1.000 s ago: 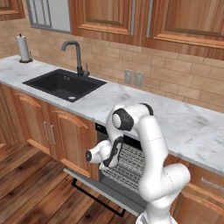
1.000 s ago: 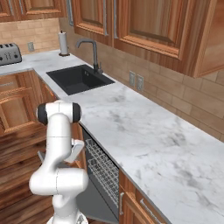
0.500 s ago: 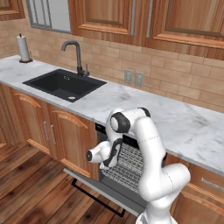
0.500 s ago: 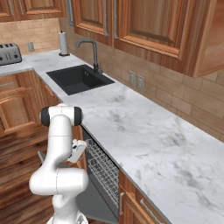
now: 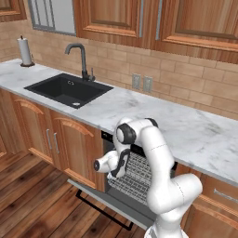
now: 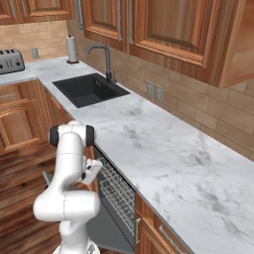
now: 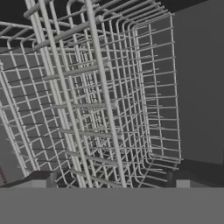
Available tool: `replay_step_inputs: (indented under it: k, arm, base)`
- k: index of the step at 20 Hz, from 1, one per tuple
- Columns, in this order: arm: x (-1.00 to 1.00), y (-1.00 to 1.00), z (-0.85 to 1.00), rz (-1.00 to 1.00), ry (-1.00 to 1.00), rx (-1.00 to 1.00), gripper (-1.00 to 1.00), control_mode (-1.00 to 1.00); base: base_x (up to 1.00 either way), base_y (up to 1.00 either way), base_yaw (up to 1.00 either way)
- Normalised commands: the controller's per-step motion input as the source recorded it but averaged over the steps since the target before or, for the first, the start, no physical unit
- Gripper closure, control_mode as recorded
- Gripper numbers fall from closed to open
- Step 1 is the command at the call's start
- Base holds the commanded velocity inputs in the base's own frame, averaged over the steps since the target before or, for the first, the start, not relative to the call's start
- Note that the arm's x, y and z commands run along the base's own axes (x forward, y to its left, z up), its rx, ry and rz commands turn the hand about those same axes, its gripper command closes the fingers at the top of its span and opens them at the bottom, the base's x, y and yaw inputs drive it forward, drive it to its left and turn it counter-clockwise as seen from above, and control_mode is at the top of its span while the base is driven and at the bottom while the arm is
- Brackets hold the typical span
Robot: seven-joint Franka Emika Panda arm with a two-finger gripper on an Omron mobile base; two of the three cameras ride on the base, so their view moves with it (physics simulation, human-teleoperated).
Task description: Open the dishwasher door and pull out the top rack.
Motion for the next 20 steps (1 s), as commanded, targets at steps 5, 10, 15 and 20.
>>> replay_step_inputs:
  k: [5, 10, 15, 20]
  arm:
    - [0.13, -0.09, -0.19, 0.00, 0.00, 0.00, -1.00, -1.00]
    - [0.09, -0.08, -0.17, 0.00, 0.00, 0.00, -1.00, -1.00]
    - [0.01, -0.05, -0.08, 0.00, 0.00, -0.01, -1.00, -1.00]
    - [0.03, -0.07, -0.10, 0.00, 0.00, -0.04, -1.00, -1.00]
  base:
    - [0.00, 0.00, 0.00]
    - [0.00, 0.00, 0.00]
    - [0.00, 0.00, 0.00]
    - [0.00, 0.00, 0.00]
